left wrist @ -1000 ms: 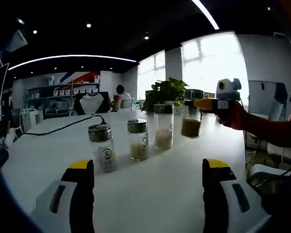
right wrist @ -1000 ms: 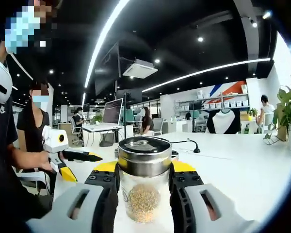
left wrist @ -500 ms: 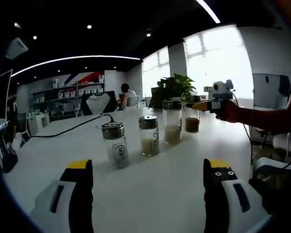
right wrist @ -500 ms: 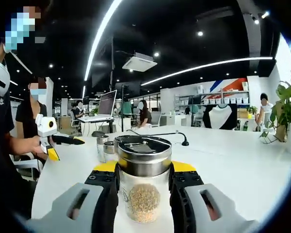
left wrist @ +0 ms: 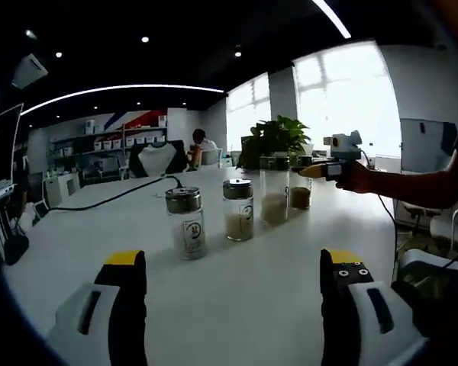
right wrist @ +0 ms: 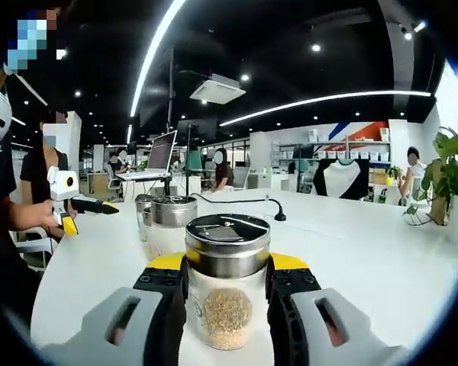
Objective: Rotate the seasoning bottle until the label or dispensing opening points toward the visible target arrow and the bottle remains upright within the marked orientation range
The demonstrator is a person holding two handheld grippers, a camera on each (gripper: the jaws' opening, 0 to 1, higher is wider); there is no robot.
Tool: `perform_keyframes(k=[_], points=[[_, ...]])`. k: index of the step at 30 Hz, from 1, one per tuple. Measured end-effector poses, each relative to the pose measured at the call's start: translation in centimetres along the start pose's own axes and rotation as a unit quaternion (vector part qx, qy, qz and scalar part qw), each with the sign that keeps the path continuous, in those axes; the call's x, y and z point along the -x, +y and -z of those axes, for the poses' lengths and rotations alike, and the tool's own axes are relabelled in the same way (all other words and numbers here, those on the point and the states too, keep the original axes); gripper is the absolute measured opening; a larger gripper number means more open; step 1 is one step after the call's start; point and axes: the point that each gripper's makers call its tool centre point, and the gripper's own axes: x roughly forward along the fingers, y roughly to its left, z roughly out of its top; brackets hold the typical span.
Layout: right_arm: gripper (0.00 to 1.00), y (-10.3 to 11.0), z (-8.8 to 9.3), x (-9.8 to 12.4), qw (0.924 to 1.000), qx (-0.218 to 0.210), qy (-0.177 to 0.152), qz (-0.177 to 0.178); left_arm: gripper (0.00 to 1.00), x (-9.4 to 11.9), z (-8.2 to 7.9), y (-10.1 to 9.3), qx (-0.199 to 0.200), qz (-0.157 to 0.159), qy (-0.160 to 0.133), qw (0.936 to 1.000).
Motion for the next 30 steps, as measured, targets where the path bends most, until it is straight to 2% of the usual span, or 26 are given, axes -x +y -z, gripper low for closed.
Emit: perform_keyframes(k=[9,30], points=[[0.38,0.19,0.03,0.13,0.9999,0.005,0.002,-0.015,1.0,-0.09,-0.06,-0.27,0.002,0.002,0.0,1.0],[0.39,0.36,0.1,0.41,0.9999,-0.005,0.005,-0.01,1.0,0.42,-0.36,-0.69,-0.005,0.002,-0.005,1.0]])
